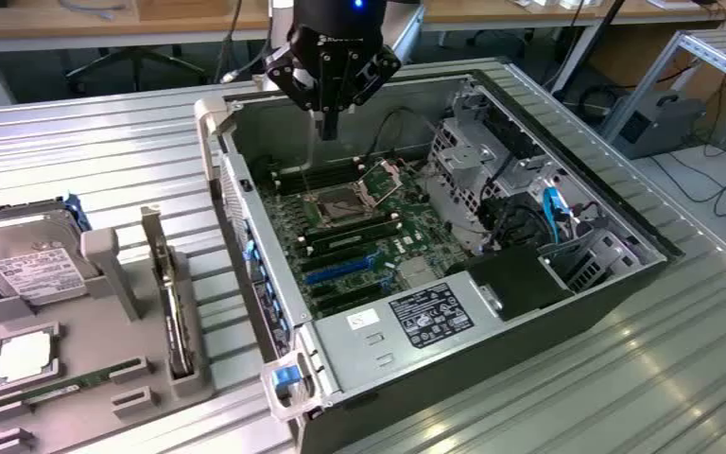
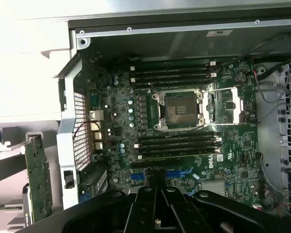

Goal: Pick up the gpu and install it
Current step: 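Reach for the gpu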

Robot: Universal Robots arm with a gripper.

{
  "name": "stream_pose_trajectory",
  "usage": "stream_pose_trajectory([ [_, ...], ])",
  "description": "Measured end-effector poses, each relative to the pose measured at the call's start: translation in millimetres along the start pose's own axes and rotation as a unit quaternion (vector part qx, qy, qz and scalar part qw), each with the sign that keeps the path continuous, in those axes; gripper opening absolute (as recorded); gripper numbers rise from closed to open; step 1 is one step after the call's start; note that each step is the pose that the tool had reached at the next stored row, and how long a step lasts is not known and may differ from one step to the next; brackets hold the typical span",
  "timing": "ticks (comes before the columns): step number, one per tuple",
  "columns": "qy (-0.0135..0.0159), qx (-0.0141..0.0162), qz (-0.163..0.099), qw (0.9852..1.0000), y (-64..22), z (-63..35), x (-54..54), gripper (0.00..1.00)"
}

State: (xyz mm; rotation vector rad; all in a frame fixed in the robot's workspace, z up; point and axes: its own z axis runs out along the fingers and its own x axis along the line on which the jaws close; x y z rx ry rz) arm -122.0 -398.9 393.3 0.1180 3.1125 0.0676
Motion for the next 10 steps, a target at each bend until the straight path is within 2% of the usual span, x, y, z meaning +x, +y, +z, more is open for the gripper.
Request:
stream_pose_trajectory([
  [10, 0.0, 0.0, 0.0, 1.0, 0.0, 0.0, 0.0, 0.11],
])
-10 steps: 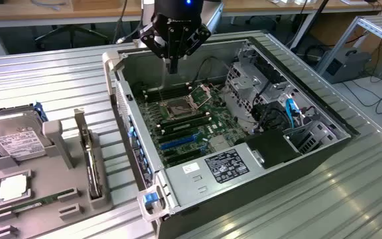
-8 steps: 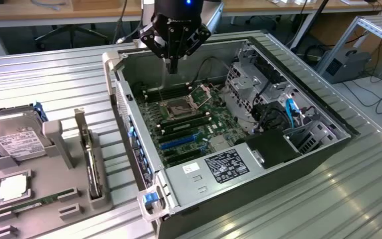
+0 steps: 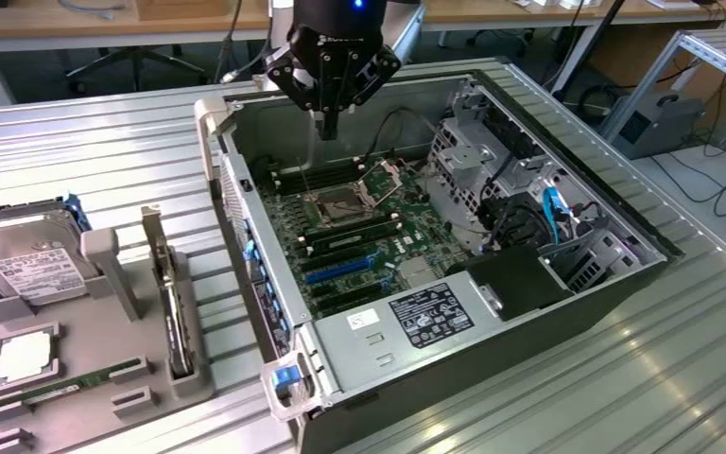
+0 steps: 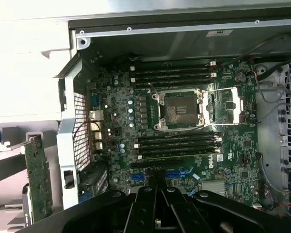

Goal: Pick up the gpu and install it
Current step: 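Reach for the gpu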

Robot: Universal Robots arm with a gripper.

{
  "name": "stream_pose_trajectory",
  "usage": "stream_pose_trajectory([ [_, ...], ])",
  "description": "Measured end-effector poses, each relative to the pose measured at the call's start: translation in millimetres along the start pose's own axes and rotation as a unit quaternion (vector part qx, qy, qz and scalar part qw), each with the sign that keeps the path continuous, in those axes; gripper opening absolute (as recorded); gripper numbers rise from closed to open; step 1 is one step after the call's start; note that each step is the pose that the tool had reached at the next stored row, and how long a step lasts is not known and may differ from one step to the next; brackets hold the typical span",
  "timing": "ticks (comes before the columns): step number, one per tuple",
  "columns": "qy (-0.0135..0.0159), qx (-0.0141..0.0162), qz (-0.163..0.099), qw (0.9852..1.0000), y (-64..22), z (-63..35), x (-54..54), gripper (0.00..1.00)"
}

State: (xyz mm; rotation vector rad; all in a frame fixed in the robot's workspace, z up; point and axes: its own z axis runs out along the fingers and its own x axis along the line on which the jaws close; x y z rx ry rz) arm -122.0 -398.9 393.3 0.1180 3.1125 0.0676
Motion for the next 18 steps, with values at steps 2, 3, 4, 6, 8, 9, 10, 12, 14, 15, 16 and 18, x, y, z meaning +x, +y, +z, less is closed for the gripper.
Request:
stream_pose_trajectory([
  [2, 0.0, 0.0, 0.0, 1.0, 0.0, 0.0, 0.0, 0.11],
  [3, 0.0, 0.0, 0.0, 1.0, 0.0, 0.0, 0.0, 0.11],
  [4, 0.0, 0.0, 0.0, 1.0, 0.0, 0.0, 0.1, 0.11],
  [6, -0.0002, 0.0, 0.0, 1.0, -0.5, -0.1, 6.6, 0.11],
  [8, -0.0007, -0.0001, 0.0, 1.0, -1.4, -0.4, 18.1, 0.11],
  [9, -0.001, -0.0001, 0.0, 1.0, -1.8, -0.6, 23.4, 0.11],
  [10, -0.0013, -0.0001, 0.0, 1.0, -2.1, -0.7, 28.3, 0.11],
  [12, -0.0017, -0.0001, 0.0, 1.0, -2.8, -0.9, 36.5, 0.11],
  [14, -0.0023, -0.0002, 0.0, 1.0, -3.6, -1.1, 48.1, 0.11],
  [15, -0.0026, -0.0002, 0.0, 1.0, -4.1, -1.3, 53.8, 0.11],
  [16, -0.0028, -0.0002, 0.0, 1.0, -4.5, -1.5, 59.3, 0.11],
  [18, -0.0034, -0.0003, 0.0, 1.0, -5.4, -1.8, 71.6, 0.11],
])
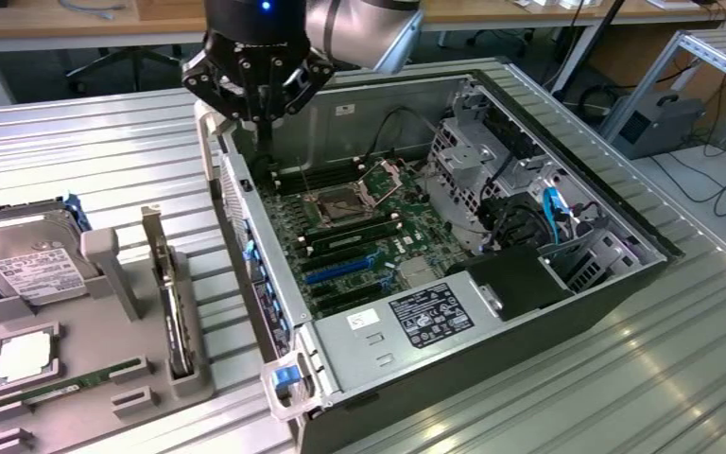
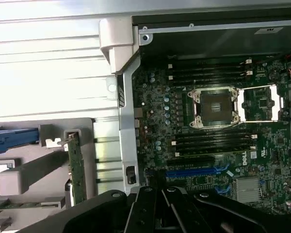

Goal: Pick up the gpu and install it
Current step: 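Reach for the gpu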

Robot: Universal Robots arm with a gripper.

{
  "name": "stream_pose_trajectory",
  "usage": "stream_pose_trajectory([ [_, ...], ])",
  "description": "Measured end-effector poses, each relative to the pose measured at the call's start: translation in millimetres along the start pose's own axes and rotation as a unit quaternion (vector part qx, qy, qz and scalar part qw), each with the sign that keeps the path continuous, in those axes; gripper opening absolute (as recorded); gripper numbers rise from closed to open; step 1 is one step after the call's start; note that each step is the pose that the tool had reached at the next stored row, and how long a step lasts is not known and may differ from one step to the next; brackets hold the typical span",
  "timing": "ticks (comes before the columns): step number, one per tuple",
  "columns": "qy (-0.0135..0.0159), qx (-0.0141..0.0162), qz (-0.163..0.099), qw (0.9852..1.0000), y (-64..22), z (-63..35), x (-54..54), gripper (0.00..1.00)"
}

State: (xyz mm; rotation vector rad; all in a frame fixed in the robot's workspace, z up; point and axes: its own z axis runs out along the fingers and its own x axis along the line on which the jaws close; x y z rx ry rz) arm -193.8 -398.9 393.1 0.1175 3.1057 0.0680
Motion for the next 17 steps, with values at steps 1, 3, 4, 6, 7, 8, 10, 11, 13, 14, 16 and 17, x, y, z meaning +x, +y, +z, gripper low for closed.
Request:
stream_pose_trajectory([
  [1, -0.0001, 0.0, 0.0, 1.0, -0.3, -0.1, 3.3, 0.11],
  [3, -0.0005, 0.0, 0.0, 1.0, -0.9, -0.5, 12.2, 0.11],
  [4, -0.0006, 0.0, 0.0, 1.0, -1.3, -0.6, 17.3, 0.11],
  [6, -0.0011, -0.0001, 0.0, 1.0, -2.4, -1.0, 32.8, 0.11],
  [7, -0.0012, -0.0001, 0.0, 1.0, -3.4, -1.3, 45.6, 0.11],
  [8, -0.0013, -0.0001, 0.0, 1.0, -3.9, -1.5, 52.7, 0.11],
  [10, -0.0013, 0.0, 0.0, 1.0, -4.6, -1.8, 61.5, 0.11],
  [11, -0.0013, 0.0, 0.0, 1.0, -4.9, -1.8, 65.7, 0.11],
  [13, -0.0013, -0.0001, 0.001, 1.0, -5.5, -1.6, 73.2, 0.11],
  [14, -0.0014, -0.0002, 0.002, 1.0, -5.9, -1.4, 78.7, 0.11],
  [16, -0.0014, -0.0003, 0.003, 1.0, -6.6, -1.3, 87.0, 0.11],
  [17, -0.0014, -0.0004, 0.003, 1.0, -6.9, -1.2, 90.8, 0.11],
])
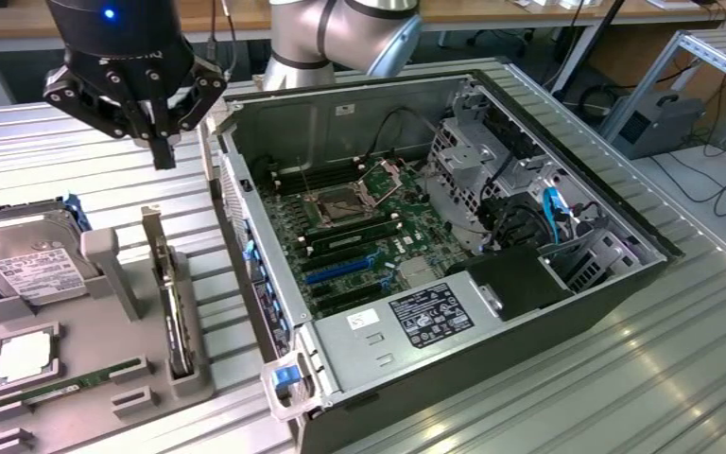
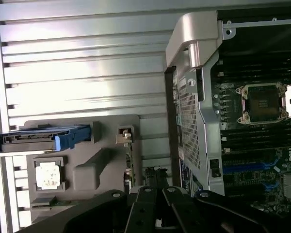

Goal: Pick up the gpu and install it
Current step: 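Reach for the gpu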

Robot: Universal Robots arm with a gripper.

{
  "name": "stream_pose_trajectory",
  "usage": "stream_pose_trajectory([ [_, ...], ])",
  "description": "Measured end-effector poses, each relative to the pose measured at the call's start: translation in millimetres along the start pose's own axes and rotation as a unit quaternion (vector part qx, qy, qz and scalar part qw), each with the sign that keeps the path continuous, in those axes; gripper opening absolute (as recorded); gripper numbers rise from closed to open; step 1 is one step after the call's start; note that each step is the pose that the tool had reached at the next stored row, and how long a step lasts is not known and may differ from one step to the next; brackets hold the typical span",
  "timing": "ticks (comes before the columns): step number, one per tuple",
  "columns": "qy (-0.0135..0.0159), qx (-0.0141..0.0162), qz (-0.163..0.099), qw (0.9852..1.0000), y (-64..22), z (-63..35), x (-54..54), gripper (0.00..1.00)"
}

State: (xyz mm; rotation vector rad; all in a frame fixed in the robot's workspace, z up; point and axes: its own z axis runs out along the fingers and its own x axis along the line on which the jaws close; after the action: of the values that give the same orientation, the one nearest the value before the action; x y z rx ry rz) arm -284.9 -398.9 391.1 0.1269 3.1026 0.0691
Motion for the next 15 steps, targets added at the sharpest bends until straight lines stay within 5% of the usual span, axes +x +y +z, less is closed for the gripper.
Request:
stream_pose_trajectory([
  [7, -0.0001, -0.0001, 0.001, 1.0, -1.3, 0.9, 15.6, 0.11],
  [15, 0.0, -0.0001, 0.001, 1.0, -1.4, 0.9, 16.6, 0.11],
])
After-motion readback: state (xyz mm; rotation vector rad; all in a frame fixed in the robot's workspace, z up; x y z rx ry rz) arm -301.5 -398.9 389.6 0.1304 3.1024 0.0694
